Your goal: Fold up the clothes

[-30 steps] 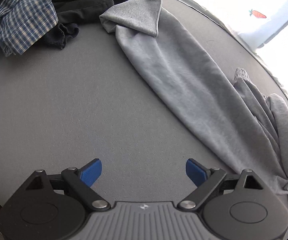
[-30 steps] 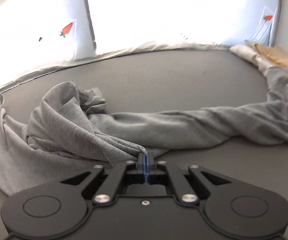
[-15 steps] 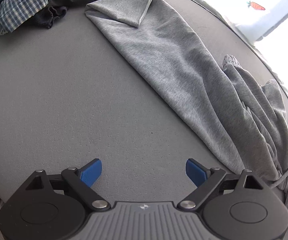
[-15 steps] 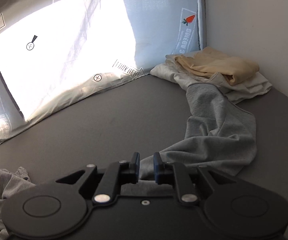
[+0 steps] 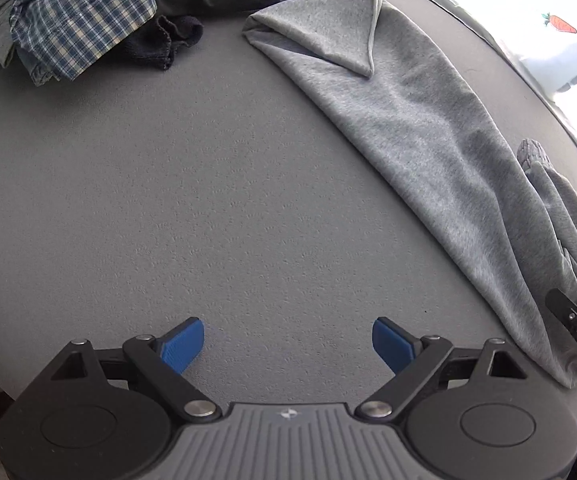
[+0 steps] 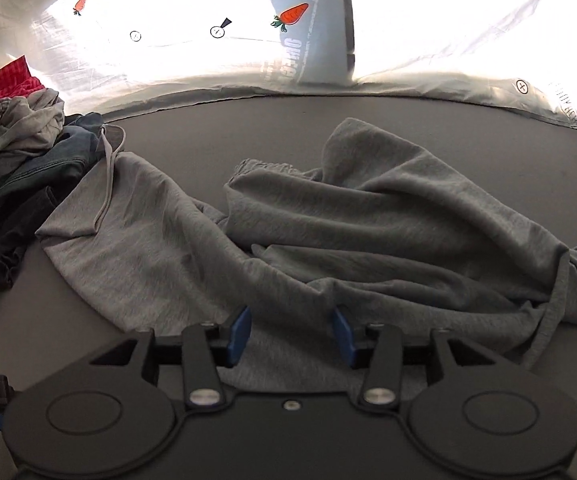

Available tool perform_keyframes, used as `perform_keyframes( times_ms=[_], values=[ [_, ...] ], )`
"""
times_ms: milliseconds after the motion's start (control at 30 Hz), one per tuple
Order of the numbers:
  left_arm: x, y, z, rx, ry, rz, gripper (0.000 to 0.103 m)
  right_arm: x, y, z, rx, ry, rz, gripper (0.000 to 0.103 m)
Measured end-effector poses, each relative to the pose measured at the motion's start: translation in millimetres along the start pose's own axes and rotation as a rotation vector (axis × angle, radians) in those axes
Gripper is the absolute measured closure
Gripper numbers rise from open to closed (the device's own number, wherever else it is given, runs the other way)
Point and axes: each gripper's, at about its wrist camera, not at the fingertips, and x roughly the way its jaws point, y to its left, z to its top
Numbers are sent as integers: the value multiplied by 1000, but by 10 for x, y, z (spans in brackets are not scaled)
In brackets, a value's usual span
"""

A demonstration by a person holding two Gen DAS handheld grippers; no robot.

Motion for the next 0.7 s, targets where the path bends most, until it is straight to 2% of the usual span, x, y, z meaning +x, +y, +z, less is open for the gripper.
perform_keyframes(
  times_ms=[100, 167, 233, 300, 400, 533, 633, 700],
  values=[
    [60, 65, 78, 50, 32, -30, 10, 195, 237, -43, -28, 35, -5, 53],
    [101, 94, 131, 65, 58, -60, 5, 319, 315, -50, -46, 52, -36, 51],
    [124, 96, 170, 76, 79, -75, 3, 377, 371, -78, -82, 48, -58, 55],
    [142, 81, 189, 92, 91, -76, 3, 355, 410, -83, -143, 41, -61, 101],
    [153, 52, 182, 105, 92, -66, 2, 262, 339, -121, -152, 43, -77, 102],
    [80, 16, 103, 81, 40, -39, 2, -76, 76, -259, -239, 10, -103, 102],
    [66, 3, -32, 18, -3, -4, 2, -312, -276, -404, -315, -16, -159, 102],
    [41, -16, -137, -28, -24, 26, 2, -475, -691, -499, -335, -25, -219, 102]
  ],
)
